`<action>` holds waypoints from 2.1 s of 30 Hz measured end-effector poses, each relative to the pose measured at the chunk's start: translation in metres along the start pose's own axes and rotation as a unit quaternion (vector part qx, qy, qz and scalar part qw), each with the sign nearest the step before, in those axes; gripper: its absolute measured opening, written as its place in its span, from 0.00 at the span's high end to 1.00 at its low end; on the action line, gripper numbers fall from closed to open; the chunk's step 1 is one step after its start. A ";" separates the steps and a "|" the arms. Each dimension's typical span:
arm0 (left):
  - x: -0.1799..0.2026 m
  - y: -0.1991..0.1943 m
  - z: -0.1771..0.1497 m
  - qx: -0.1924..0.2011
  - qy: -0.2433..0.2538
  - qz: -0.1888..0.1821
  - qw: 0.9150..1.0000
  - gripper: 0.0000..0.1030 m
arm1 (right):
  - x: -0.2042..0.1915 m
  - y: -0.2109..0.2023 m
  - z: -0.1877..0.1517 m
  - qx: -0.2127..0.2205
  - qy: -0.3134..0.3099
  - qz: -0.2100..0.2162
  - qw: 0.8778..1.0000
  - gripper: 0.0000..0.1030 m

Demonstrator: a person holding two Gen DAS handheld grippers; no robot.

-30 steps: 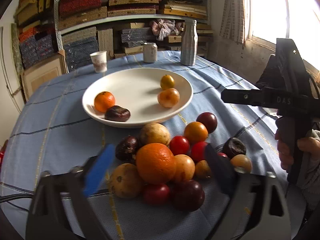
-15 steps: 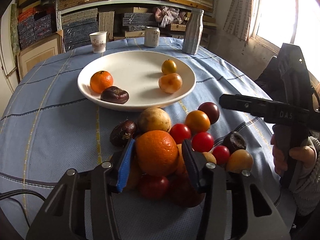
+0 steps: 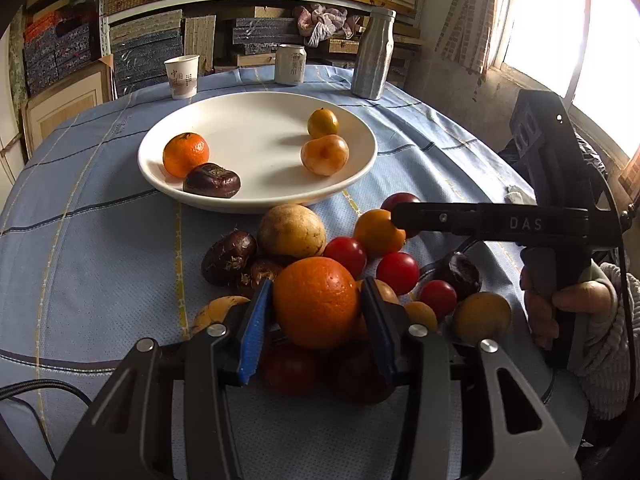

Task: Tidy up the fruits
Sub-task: 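Grasp a large orange with the left tool while the right tool grasps a red plum, then lower both held fruits onto the white plate and open both tools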

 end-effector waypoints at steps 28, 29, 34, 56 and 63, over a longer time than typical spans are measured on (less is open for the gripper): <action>-0.002 -0.023 0.020 0.047 -0.006 -0.006 0.999 0.57 | 0.007 -0.024 0.019 0.062 0.025 0.014 0.998 0.65; -0.007 -0.027 0.032 0.053 -0.014 -0.002 0.999 0.57 | 0.006 -0.028 0.024 0.066 0.024 0.016 0.997 0.65; -0.040 -0.026 0.097 0.077 -0.047 0.040 0.995 0.57 | -0.012 -0.041 0.085 0.085 -0.018 0.001 0.996 0.65; -0.109 0.053 0.163 0.091 -0.122 0.108 0.982 0.05 | -0.015 0.033 0.122 0.075 -0.049 -0.034 0.995 0.26; -0.106 0.027 0.152 0.098 -0.117 0.113 0.982 0.04 | -0.011 -0.006 0.118 0.118 -0.027 -0.039 0.992 0.10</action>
Point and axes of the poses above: each gripper's, at about its wrist camera, not at the fingertips, and y roughly the way its jaws point, x to its right, z to its top, the point moved 5 cm from there along y, roughly the way its jaws point, and after that the axes turned 9 degrees about -y, right-handed, at the moved point
